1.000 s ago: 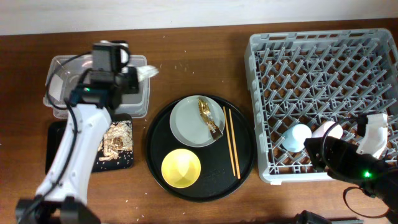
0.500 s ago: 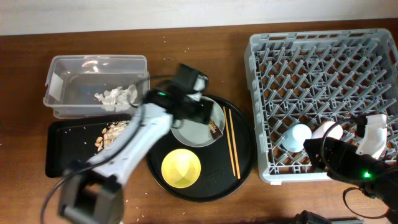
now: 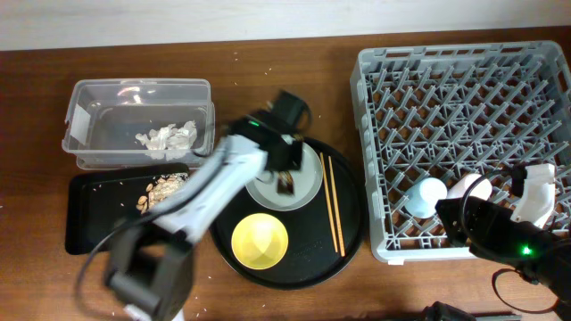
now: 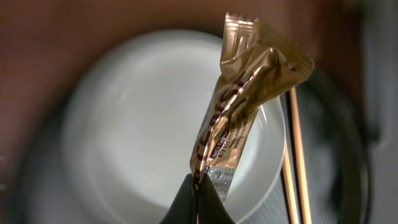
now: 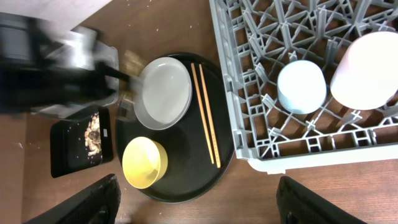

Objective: Sort waste into correct bins and load items into the dishwasher rack
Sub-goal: 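Drop the tissue and wrapper into the clear plastic bin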

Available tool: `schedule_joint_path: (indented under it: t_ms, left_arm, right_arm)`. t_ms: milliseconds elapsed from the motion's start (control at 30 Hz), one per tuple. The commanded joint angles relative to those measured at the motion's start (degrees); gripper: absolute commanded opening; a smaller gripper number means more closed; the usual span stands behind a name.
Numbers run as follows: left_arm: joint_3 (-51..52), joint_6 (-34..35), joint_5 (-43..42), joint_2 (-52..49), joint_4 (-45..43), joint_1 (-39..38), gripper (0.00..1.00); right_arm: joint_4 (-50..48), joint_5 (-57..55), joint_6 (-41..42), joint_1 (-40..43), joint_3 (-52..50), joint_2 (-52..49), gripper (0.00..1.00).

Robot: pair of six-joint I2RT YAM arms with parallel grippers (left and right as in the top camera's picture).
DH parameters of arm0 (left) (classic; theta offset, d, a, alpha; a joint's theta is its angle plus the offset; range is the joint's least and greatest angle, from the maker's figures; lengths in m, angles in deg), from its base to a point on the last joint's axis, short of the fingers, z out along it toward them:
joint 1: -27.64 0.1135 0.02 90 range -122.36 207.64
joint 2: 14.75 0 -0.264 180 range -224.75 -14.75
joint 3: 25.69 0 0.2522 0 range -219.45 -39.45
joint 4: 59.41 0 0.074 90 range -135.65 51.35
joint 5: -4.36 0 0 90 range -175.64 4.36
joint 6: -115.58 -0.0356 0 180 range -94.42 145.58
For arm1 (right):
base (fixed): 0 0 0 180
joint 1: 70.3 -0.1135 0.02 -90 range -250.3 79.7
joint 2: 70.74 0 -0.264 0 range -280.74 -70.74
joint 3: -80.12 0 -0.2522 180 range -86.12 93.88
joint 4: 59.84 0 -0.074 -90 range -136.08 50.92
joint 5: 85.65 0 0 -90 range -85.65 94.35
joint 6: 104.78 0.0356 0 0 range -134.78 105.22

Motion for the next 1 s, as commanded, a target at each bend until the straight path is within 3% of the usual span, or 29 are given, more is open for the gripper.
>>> schedule_joint_path:
  t_ms: [0,133,167,200,233,367,400,433,467,533,600,633,733,967]
  left_arm:
    - [-2.82,-2.67,11.21,9.55,0.46,10.32,0.0]
    - [-2.73,-5.29,9.77,8.07,-3.93,27.41,0.01]
    - [-2.73,-6.27,7.78,6.88,-4.96,28.96,0.29]
    - [-2.73,-9.05,6.45,4.98,-6.64,29.9,0.85]
    - [-2.75,-10.49,6.49,3.78,-7.3,29.92,0.99]
    - [-5.79,-12.2,4.2,6.99,1.31,29.7,0.98]
    - [-6.86,-12.37,2.29,9.07,4.22,29.53,0.93]
    - [-8.17,-13.73,-0.83,12.72,9.18,29.18,0.78]
    - [-8.52,-14.49,-0.76,16.13,12.41,28.65,0.77]
    - [-8.52,-14.64,1.16,24.9,18.97,27.98,0.78]
    - [-8.48,-14.91,1.11,32.76,25.92,27.98,0.86]
    - [-8.48,-14.93,1.11,34.97,28.24,27.98,0.92]
    - [-8.48,-14.86,0.72,39.08,34.07,27.98,0.99]
    - [-8.48,-14.88,-0.17,41.18,35.01,27.98,0.99]
  right_arm:
    - [0.22,0.52,-0.59,-0.37,0.37,0.07,0.81]
    - [0.24,0.52,-0.59,-0.37,0.37,0.07,0.81]
    - [0.24,0.52,-0.59,-0.37,0.37,0.07,0.81]
    - [0.24,0.52,-0.59,-0.37,0.37,0.07,0.81]
    - [0.24,0.52,-0.59,-0.37,0.37,0.07,0.81]
    - [0.26,0.48,-0.61,-0.37,0.37,0.07,0.88]
    - [0.26,0.48,-0.61,-0.37,0.37,0.07,0.93]
    - [0.26,0.46,-0.61,-0.37,0.37,0.07,0.99]
    - [0.28,-0.26,-0.61,-0.37,0.37,0.07,0.99]
    - [0.42,-3.28,-0.59,-0.37,0.37,0.07,0.99]
    - [0.42,-5.42,-0.59,-0.37,0.37,0.07,0.99]
    - [0.39,-6.32,-0.61,-0.37,0.37,0.07,0.99]
    - [0.39,-7.06,-0.59,-0.37,0.37,0.07,0.99]
    - [0.37,-7.06,-0.59,-0.37,0.37,0.02,0.99]
